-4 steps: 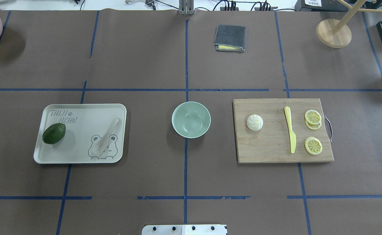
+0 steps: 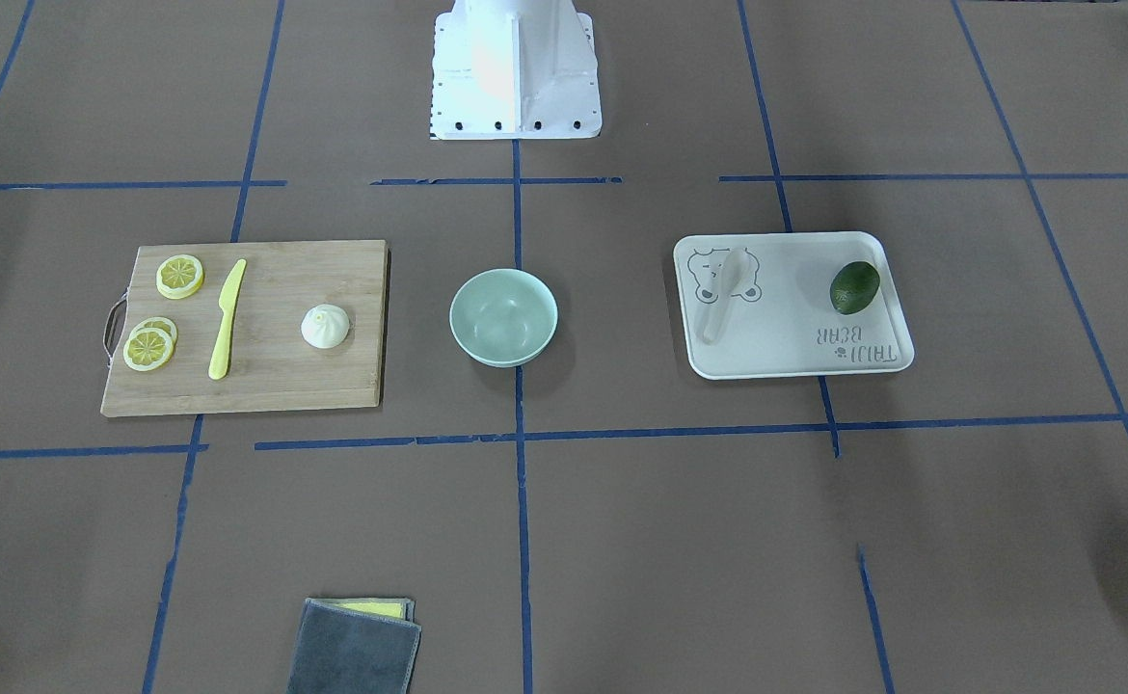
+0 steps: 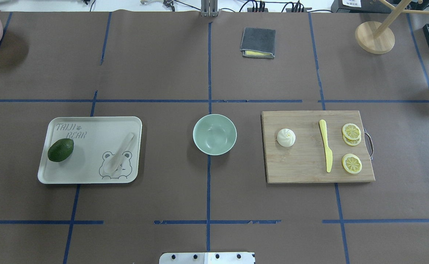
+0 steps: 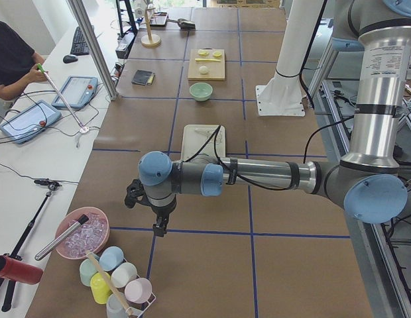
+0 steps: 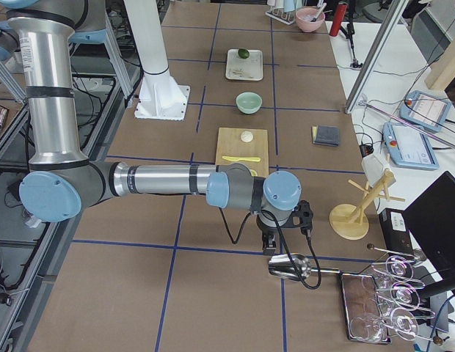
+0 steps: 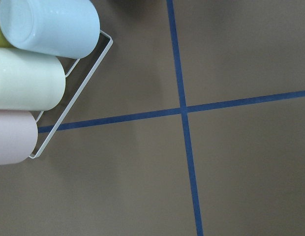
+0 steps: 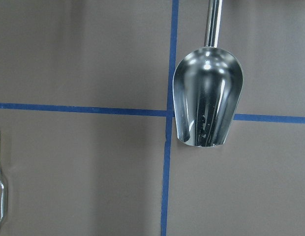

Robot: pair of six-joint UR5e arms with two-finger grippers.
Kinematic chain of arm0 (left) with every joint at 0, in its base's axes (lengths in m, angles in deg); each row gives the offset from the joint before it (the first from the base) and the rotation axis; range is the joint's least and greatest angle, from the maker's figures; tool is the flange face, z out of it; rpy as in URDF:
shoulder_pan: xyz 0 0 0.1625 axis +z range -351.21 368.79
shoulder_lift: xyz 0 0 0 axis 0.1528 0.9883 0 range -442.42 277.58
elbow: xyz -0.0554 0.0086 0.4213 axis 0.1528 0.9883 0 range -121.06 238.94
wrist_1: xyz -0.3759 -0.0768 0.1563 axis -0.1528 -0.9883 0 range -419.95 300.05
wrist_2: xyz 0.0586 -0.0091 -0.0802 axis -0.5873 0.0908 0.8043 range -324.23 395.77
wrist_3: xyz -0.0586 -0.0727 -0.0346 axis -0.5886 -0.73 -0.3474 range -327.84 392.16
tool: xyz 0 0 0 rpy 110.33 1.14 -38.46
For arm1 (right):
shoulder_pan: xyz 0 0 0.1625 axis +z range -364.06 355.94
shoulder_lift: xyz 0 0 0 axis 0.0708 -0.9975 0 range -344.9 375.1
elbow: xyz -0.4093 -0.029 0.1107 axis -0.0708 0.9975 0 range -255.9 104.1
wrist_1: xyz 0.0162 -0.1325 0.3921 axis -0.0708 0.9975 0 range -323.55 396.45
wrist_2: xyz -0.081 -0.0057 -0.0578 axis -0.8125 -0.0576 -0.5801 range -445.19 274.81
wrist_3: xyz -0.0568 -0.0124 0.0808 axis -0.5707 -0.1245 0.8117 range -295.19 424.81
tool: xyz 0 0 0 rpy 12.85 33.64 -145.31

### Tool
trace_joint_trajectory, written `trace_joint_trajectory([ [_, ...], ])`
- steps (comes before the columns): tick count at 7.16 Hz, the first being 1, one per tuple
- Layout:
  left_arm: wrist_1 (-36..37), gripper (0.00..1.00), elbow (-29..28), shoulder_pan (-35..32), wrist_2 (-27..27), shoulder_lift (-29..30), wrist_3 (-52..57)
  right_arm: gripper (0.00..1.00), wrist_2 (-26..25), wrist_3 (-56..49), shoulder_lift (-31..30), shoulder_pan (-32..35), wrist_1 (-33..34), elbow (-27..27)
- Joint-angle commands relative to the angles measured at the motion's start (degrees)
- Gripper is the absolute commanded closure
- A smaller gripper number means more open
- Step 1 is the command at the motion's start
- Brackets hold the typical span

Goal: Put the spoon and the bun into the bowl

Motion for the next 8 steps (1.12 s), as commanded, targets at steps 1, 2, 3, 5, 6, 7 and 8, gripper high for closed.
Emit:
trace_joint_trajectory([
  [1,-0.07,0.00,8.13,2.81,-0.14,0.72,-1.35,0.00,0.23,0.77,1.08,-0.20,0.00,-0.92],
  [2,-0.68,0.00,12.79,5.96,-0.31,1.24,-8.33,0.00,0.15,0.69,2.13,-0.81,-0.09,-1.10],
  [3,-3.38,0.00,15.01,8.78,-0.23,1.51,-12.23,0.00,0.15,4.69,4.23,-0.91,0.26,-0.23],
  [5,-11.46,0.00,15.38,16.33,-0.66,2.30,-26.87,0.00,0.15,10.70,4.34,-3.61,-1.13,-1.53],
  [6,-12.28,0.00,17.56,19.67,-3.01,2.65,-32.34,0.00,0.15,14.54,4.34,-4.76,-5.49,-1.54],
  [7,-12.54,0.00,19.32,24.14,-4.95,3.18,-38.92,0.00,0.06,23.97,4.25,-6.60,-11.45,-1.71],
  [8,-12.72,0.00,19.69,29.75,-8.54,6.05,-47.77,0.00,-0.29,32.16,4.16,-8.79,-18.56,-1.80],
])
